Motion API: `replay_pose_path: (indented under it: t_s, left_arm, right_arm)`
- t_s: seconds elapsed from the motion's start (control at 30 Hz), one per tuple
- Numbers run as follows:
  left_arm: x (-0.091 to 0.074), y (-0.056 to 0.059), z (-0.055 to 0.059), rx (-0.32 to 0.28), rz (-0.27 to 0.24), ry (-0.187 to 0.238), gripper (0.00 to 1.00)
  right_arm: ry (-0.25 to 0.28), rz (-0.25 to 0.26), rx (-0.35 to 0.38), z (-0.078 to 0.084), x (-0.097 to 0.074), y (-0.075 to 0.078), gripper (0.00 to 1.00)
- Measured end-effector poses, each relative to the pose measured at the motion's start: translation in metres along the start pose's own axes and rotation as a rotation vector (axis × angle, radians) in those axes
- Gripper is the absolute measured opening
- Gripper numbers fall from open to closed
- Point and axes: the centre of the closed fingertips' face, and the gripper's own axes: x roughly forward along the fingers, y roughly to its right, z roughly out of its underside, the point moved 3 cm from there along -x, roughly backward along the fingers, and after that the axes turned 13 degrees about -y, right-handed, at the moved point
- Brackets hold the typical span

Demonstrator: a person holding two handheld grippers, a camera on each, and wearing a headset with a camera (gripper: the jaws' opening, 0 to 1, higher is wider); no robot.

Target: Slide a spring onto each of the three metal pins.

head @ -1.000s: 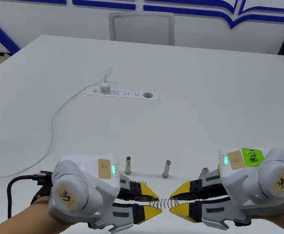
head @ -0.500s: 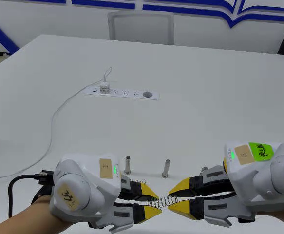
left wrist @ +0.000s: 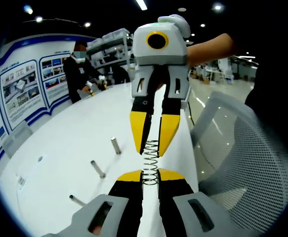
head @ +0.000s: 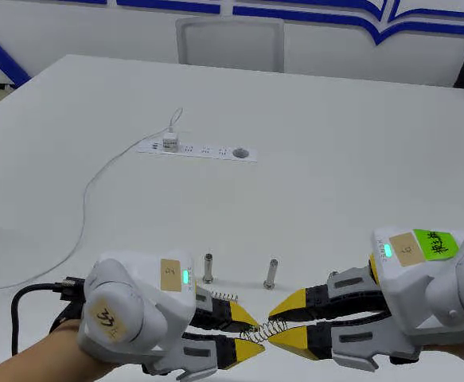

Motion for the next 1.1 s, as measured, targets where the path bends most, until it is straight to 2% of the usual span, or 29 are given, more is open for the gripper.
replay_pose_path:
  t_s: [0.37, 0.47, 0.5, 0.57, 0.7, 0.87, 1.03, 1.1]
  left_arm:
    - [0.003, -0.001, -0.002, -0.009, -0.002, 0.004, 0.10]
    - [0.003, -0.002, -0.002, -0.003, -0.012, 0.003, 0.10]
    - [0.004, -0.002, -0.002, -0.007, -0.010, 0.001, 0.10]
    - [0.006, -0.003, 0.000, 0.000, -0.020, -0.017, 0.10]
    - [0.005, -0.002, 0.002, -0.001, -0.018, -0.024, 0.10]
    - [0.002, -0.002, 0.001, -0.058, -0.004, 0.002, 0.10]
    - [0.004, -0.002, -0.001, -0.048, -0.010, -0.002, 0.10]
    - [0.005, -0.002, -0.001, -0.054, -0.011, -0.002, 0.10]
  right_arm:
    - [0.013, 0.009, 0.022, -0.003, -0.001, 0.001, 0.12]
    - [0.067, -0.011, 0.042, -0.014, -0.002, -0.002, 0.11]
    - [0.051, 0.007, 0.025, -0.014, 0.000, -0.001, 0.11]
    - [0.023, 0.010, 0.014, -0.012, 0.003, 0.000, 0.11]
    - [0.023, 0.001, 0.005, -0.012, 0.004, -0.001, 0.11]
    - [0.050, -0.001, 0.030, -0.017, 0.002, -0.001, 0.11]
    - [0.048, 0.007, 0.037, -0.019, 0.004, 0.000, 0.10]
    - [0.048, 0.011, 0.061, -0.019, 0.004, 0.001, 0.10]
